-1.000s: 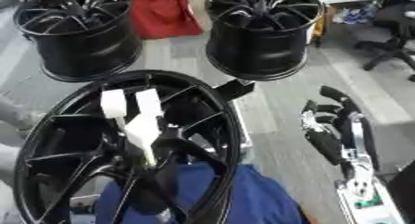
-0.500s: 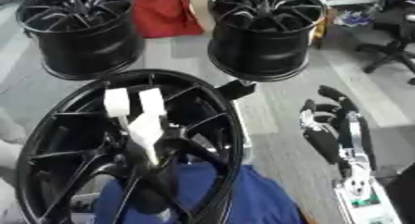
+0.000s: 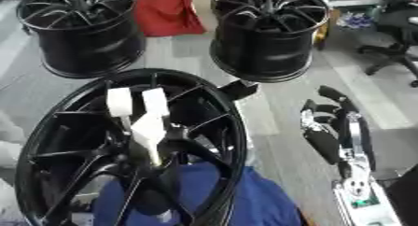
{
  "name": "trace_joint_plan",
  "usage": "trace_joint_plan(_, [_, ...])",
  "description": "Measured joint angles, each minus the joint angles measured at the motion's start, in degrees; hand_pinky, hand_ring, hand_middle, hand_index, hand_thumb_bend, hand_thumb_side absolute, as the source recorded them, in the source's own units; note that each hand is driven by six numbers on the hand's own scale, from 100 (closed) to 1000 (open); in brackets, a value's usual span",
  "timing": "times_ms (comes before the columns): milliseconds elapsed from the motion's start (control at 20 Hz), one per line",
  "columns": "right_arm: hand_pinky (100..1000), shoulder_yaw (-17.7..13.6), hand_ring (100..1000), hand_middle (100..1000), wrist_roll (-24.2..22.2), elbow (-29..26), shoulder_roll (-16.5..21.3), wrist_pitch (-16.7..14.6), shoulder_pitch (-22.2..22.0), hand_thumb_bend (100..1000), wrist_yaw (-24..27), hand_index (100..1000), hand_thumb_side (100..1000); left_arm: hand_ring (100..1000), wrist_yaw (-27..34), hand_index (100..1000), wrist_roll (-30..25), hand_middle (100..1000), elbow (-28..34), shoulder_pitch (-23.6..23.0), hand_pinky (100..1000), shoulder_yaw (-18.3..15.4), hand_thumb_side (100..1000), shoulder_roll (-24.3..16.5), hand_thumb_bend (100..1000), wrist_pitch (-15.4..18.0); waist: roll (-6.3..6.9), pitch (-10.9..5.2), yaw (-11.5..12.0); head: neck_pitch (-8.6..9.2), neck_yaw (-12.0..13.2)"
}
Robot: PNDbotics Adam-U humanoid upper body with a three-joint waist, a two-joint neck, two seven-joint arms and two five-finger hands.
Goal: Pull the pin out of the wheel hub.
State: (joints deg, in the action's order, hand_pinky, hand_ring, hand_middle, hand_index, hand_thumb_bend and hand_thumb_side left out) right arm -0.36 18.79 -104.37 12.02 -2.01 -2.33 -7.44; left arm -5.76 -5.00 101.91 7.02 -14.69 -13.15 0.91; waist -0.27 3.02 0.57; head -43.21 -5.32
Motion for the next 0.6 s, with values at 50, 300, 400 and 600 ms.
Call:
trace_joint_plan(50, [584,0.00,682,792,0.00,0.00,-0.09,0.00,-0.01,123,0.00,822,273,617,0.08,844,0.16,691,0.47,0.02,564,0.00,675,0.78,100,-0.36,-0.02,0.00,0.13,0.00,-0.01])
trace_joint_plan(300, [584,0.00,682,792,-0.01,0.00,-0.14,0.02,-0.01,124,0.00,822,273,611,0.16,841,0.52,684,1.01,0.39,561,0.04,668,3.44,100,-1.52,-0.16,0.00,0.24,-0.01,-0.16])
trace_joint_plan(400, [584,-0.01,682,792,-0.01,0.00,-0.14,0.02,-0.01,123,0.00,822,273,612,0.16,841,0.44,685,1.13,0.58,562,0.13,669,3.95,100,-1.70,-0.15,0.00,0.24,-0.02,-0.19])
trace_joint_plan(600, [585,-0.01,682,792,-0.02,0.00,-0.14,0.04,-0.01,123,0.00,822,274,613,0.15,841,0.30,687,1.13,0.70,563,0.40,667,4.57,100,-1.91,-0.15,0.00,0.23,-0.02,-0.21])
